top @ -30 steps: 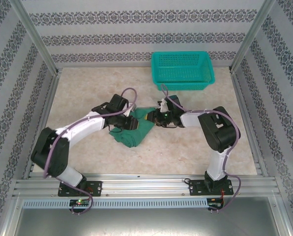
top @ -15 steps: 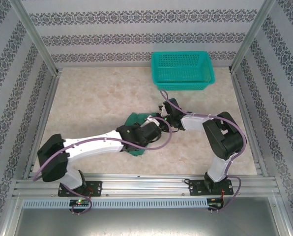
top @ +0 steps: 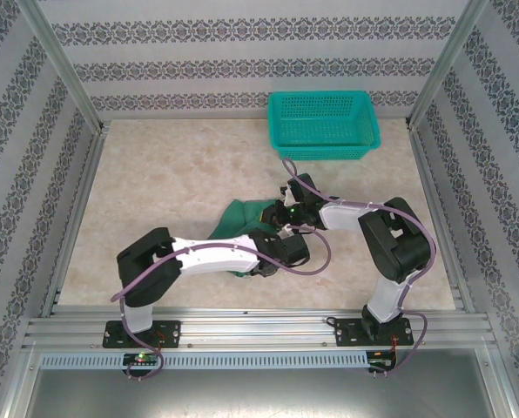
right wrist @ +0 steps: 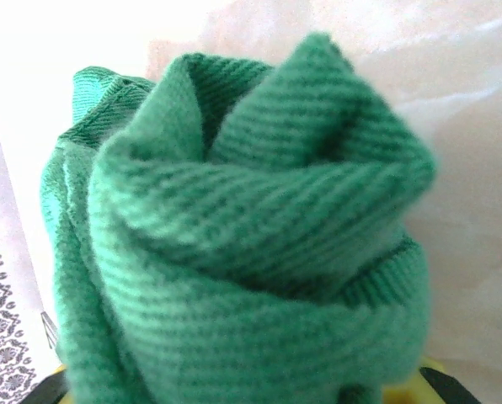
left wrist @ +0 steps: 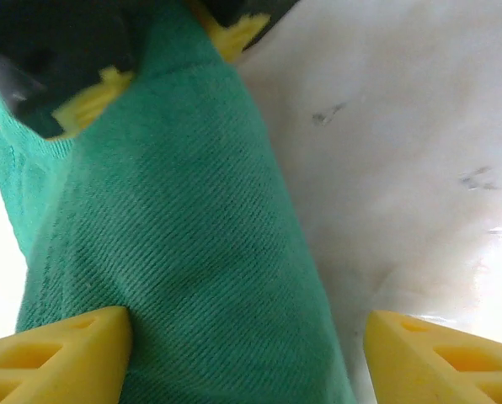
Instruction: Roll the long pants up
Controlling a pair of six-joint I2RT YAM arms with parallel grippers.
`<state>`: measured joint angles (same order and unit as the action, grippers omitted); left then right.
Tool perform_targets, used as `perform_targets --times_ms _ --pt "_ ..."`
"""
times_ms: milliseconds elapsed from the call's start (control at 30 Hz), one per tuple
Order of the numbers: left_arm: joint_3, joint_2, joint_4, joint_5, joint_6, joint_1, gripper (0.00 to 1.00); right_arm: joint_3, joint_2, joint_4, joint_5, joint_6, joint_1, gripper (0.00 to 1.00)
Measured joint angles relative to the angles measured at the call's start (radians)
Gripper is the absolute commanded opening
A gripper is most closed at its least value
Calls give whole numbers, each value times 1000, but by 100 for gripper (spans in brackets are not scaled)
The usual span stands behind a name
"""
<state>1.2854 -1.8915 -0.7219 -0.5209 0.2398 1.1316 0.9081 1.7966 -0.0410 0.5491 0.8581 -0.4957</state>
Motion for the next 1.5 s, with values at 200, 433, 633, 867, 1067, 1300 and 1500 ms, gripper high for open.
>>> perform_targets --times_ms 200,433,633,867,1067,1300,1500 --pt "18 -61 -49 -109 98 -1 76 8 14 -15 -2 1 -10 0" --pt "40 -129 -123 -208 196 -44 78 18 33 -58 -11 16 -18 0" --pt "75 -156 -152 -217 209 -55 64 18 40 -84 -12 27 -6 0" --pt "74 -152 -94 -164 131 -79 18 -2 35 -102 -13 31 29 0" --pt "98 -139 -34 -75 32 -94 0 -23 -5 -71 -17 27 76 3" --pt "121 -80 31 206 -32 -199 0 7 -59 72 -34 -46 147 54" --pt "178 -72 93 517 -35 -279 0 46 -166 256 -171 -129 210 58"
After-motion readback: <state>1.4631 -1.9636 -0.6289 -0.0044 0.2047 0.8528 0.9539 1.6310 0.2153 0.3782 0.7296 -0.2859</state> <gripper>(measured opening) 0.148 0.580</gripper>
